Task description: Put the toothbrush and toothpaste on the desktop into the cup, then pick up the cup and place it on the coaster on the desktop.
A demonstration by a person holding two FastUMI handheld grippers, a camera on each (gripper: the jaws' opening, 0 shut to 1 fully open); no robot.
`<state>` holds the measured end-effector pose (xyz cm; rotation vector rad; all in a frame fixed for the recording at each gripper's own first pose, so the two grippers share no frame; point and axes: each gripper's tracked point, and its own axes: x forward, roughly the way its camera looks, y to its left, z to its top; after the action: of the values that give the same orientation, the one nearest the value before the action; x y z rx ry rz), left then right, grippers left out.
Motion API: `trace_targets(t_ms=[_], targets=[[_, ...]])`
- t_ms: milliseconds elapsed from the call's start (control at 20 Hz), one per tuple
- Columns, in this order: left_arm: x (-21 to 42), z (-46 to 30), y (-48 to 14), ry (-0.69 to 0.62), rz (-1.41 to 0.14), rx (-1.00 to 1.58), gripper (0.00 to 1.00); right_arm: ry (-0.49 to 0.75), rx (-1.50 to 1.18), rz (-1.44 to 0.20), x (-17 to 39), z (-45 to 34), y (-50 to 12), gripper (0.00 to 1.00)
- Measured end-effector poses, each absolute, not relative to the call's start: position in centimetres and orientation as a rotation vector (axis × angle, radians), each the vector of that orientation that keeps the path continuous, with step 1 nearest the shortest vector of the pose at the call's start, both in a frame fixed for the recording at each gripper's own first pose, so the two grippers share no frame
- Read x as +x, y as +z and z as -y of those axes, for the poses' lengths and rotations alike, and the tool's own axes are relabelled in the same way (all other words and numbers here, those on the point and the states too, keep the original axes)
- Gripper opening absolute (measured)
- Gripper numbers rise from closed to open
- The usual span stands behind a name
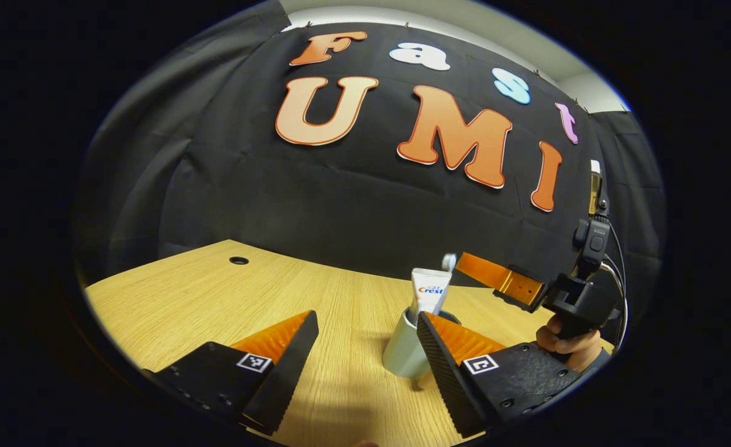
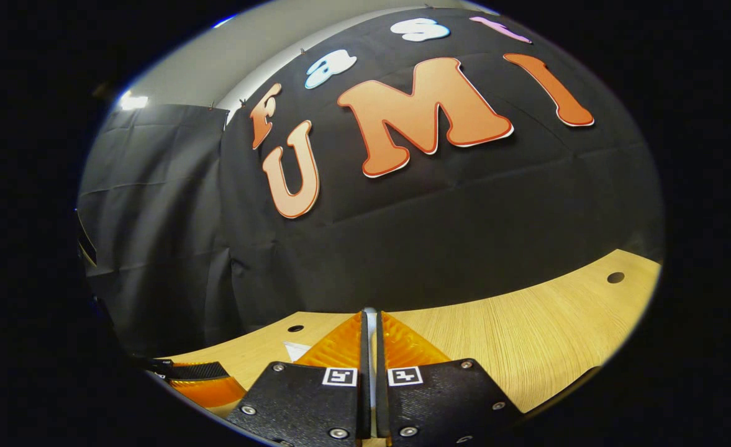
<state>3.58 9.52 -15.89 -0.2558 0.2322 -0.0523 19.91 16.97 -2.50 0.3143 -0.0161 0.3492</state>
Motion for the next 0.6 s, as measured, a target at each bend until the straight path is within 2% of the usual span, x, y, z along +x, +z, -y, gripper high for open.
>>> trace_targets(t_ms=[150,350,500,550,600], targets=[[3.2,-9.0,-15.4,-0.061,-0.236,-0.251,0.96,0.372,0.314,-0.007,18.9,-17.0,-2.6,0.04],[3.4,-7.9,-14.6,-0.063,-0.262,-0.201,0.96,0.375,0.263,0.021,17.4,-15.5,-1.1,0.1],[4.0,-6.3,-13.2,-0.08,-0.275,-0.179,0.96,0.361,0.205,0.036,16.1,-14.0,0.0,0.29],[4.1,-5.8,-12.8,-0.086,-0.281,-0.171,0.96,0.354,0.189,0.042,15.6,-13.5,0.3,0.27],[4.4,-5.4,-12.5,-0.091,-0.292,-0.159,0.96,0.353,0.177,0.053,15.0,-12.9,0.8,0.39]])
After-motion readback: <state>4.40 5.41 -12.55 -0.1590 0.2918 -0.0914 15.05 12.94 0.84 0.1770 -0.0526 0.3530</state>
